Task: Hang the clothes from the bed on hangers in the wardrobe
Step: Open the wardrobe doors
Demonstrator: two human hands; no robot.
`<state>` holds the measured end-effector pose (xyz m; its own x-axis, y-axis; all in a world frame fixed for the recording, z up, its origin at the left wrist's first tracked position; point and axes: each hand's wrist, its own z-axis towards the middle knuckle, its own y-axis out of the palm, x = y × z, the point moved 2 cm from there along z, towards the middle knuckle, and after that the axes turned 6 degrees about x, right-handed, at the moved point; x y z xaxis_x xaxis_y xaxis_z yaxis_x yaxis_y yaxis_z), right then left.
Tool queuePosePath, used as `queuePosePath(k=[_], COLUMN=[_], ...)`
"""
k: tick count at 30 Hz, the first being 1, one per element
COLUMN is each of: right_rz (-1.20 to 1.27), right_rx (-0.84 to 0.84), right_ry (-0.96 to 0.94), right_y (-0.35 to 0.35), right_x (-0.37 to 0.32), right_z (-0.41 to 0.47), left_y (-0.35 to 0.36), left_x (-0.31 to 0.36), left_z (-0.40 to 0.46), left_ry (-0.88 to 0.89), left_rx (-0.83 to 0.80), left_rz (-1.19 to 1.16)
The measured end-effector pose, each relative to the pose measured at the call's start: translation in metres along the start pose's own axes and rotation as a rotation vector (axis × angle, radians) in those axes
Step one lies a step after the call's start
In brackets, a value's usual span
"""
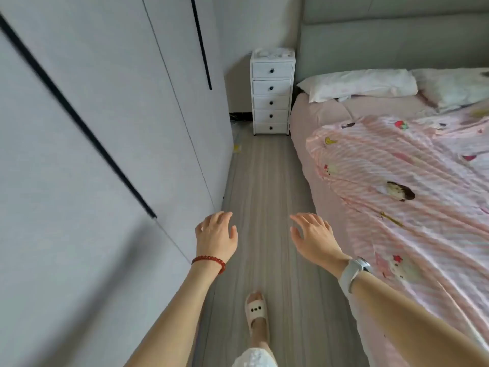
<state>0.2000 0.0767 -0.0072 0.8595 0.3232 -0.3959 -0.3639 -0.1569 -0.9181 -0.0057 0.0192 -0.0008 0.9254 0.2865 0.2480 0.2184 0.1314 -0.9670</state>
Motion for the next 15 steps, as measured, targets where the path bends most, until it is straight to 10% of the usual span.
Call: queuePosePath(k=[15], right_rz=[0.037], right_rx=[-0.057], right_ry=[-0.115], right_y=[-0.018], right_x=[-0.027], right_z=[0.351], left_y=[-0.003], left_x=[-0.028], left_z=[0.331], left_ry=[-0.035], left_rx=[0.060], left_rz=[0.023])
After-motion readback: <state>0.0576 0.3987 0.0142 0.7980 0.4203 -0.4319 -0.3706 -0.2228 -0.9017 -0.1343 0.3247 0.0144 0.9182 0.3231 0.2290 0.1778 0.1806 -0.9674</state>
